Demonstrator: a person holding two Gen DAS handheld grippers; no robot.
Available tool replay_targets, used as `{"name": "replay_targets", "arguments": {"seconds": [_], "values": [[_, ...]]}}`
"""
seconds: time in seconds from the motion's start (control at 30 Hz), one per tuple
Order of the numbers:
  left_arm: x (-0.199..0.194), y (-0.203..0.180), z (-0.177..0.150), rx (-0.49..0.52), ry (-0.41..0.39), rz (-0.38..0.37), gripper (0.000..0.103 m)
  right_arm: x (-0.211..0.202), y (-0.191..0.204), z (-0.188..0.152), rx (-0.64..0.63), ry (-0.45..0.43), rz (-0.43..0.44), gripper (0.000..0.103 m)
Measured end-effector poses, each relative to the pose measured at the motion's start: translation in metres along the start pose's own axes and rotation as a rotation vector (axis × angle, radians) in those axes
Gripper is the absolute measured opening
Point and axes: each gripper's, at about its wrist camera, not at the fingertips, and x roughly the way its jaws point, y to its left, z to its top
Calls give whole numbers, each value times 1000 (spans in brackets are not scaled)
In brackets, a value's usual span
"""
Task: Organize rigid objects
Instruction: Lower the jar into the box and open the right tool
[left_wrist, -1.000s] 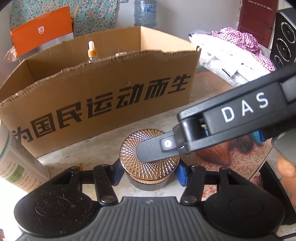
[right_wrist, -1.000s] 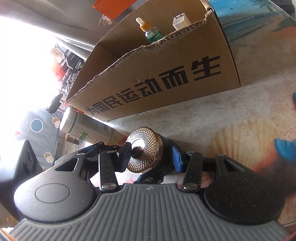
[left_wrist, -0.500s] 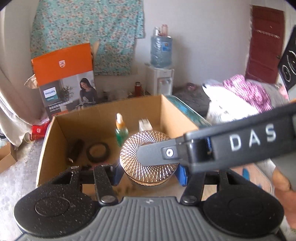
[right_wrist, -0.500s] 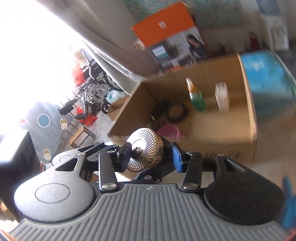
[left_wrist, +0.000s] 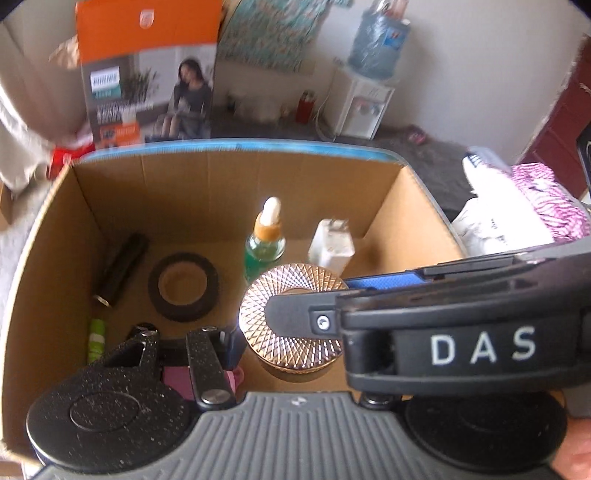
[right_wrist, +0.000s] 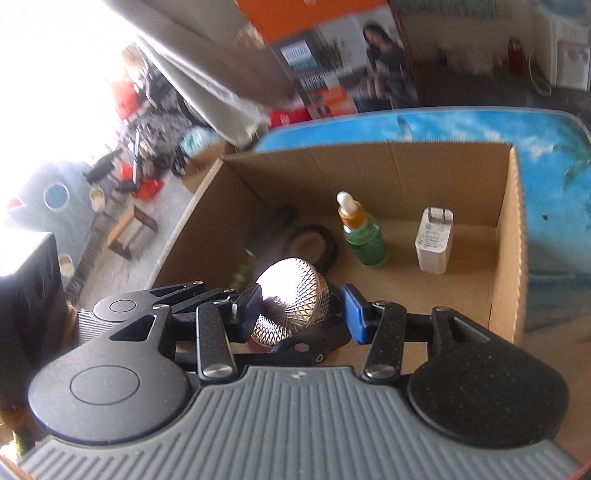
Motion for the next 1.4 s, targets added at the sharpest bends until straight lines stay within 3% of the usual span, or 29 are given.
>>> {"name": "replay_targets", "arguments": {"seconds": [0.27, 0.63, 0.93, 1.2, 1.4], "values": [[28, 18, 6, -80, 90, 9, 57, 41, -9, 13, -19, 105, -5, 47], [29, 18, 9, -110, 97, -16, 62, 56, -12, 16, -47, 111, -50, 47], [-7, 8, -3, -64, -29, -24, 81, 13, 3, 6, -63, -71, -35, 49], [-70, -9, -37, 48, -139, -39, 90, -69, 26, -49, -83, -302, -53, 75], [-113, -24, -77, 156, -204, -30, 93, -109, 30, -100, -35, -380, -25, 82]]}}
